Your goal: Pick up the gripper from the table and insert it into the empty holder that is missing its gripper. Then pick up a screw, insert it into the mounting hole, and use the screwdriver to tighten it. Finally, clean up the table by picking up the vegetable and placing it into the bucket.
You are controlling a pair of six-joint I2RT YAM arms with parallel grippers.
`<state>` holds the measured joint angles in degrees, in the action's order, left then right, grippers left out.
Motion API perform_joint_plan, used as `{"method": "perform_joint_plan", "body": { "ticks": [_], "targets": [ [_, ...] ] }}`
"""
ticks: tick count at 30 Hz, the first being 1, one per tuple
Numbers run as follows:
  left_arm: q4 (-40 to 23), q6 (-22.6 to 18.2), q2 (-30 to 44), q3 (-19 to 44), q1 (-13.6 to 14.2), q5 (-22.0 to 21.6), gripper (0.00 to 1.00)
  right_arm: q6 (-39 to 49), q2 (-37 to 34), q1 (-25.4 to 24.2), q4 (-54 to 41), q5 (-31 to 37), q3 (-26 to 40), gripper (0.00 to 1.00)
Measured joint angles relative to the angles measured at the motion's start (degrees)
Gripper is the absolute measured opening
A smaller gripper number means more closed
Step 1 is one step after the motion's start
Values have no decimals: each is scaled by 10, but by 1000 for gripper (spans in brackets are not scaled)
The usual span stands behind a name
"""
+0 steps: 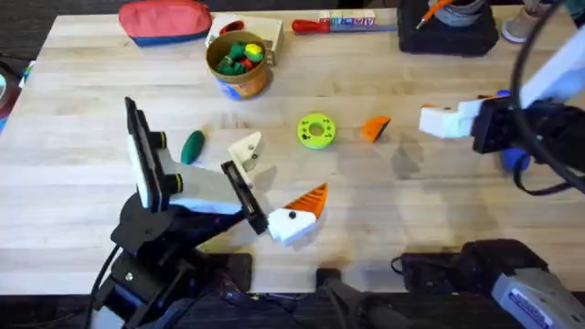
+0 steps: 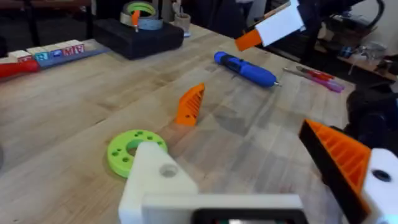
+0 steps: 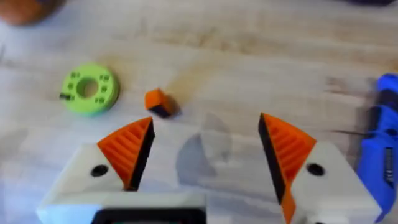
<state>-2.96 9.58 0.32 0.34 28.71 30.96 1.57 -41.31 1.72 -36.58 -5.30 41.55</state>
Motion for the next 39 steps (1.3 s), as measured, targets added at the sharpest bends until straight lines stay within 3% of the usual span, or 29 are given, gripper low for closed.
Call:
{"method": "perform_joint_plan", "body": {
  "ticks": [11, 20, 24, 32, 39],
  "targets": [
    [-2, 39, 0, 0, 0, 94, 988, 47, -204, 117, -116, 3, 134, 992],
    [-6, 58, 0, 0, 0, 125, 988, 81, -331, 137, -100, 10, 161, 991],
    [-7, 59, 0, 0, 0, 129, 988, 100, -353, 137, -79, 10, 161, 833],
    [-7, 59, 0, 0, 0, 130, 988, 130, -394, 137, -66, 10, 161, 653],
    [-7, 59, 0, 0, 0, 130, 989, 136, -413, 137, -52, 1, 162, 557]
  ]
}}
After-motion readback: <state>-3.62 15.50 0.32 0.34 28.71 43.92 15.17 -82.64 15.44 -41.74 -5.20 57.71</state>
